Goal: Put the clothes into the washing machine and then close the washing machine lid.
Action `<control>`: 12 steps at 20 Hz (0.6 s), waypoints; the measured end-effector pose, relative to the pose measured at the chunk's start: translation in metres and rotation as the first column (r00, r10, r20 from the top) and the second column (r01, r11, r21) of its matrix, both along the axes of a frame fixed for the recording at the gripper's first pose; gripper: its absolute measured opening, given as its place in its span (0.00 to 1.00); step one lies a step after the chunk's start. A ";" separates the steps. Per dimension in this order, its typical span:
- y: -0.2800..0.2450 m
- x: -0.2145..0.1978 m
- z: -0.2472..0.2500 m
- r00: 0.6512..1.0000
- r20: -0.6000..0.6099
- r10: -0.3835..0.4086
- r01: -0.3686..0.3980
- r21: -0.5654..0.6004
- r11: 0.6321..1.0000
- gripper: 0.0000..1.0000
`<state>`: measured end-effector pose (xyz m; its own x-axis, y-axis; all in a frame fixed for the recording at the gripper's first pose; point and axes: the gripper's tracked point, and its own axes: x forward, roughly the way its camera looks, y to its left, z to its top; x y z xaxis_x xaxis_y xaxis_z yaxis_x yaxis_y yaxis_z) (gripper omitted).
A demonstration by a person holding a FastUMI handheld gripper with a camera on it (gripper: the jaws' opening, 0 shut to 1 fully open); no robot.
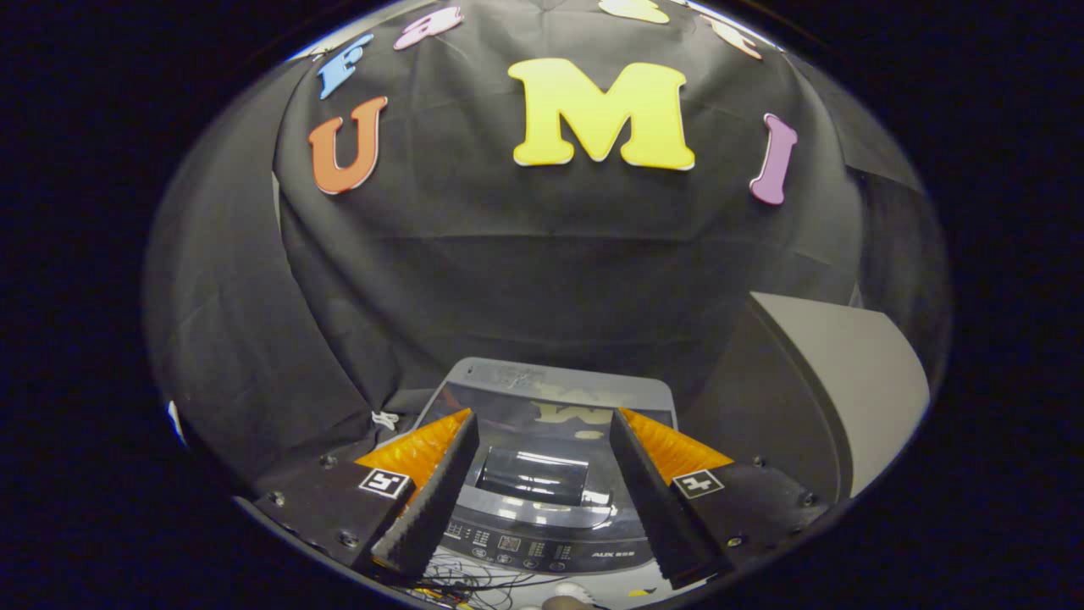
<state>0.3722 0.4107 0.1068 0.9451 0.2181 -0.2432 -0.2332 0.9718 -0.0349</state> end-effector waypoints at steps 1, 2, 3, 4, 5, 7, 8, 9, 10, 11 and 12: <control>-0.006 -0.008 0.010 1.000 0.025 0.006 -0.006 0.007 1.000 0.98; -0.014 -0.017 0.019 0.999 0.051 0.010 -0.011 0.010 1.000 0.98; -0.021 -0.027 0.028 0.997 0.077 0.016 -0.017 0.013 1.000 0.98; -0.029 -0.039 0.041 0.993 0.115 0.025 -0.028 0.019 0.999 0.98; -0.039 -0.050 0.052 0.987 0.155 0.035 -0.040 0.024 0.999 0.98; -0.064 -0.073 0.069 0.974 0.223 0.047 -0.054 0.025 0.998 0.98; -0.078 -0.085 0.073 0.968 0.247 0.041 -0.049 0.028 0.998 0.98; -0.096 -0.097 0.077 0.962 0.271 0.030 -0.041 0.034 0.999 0.98; -0.115 -0.108 0.081 0.957 0.288 0.013 -0.027 0.043 0.999 0.99; -0.136 -0.119 0.084 0.953 0.303 -0.005 -0.013 0.055 0.998 0.98; -0.155 -0.129 0.086 0.949 0.316 -0.021 -0.001 0.071 0.998 0.98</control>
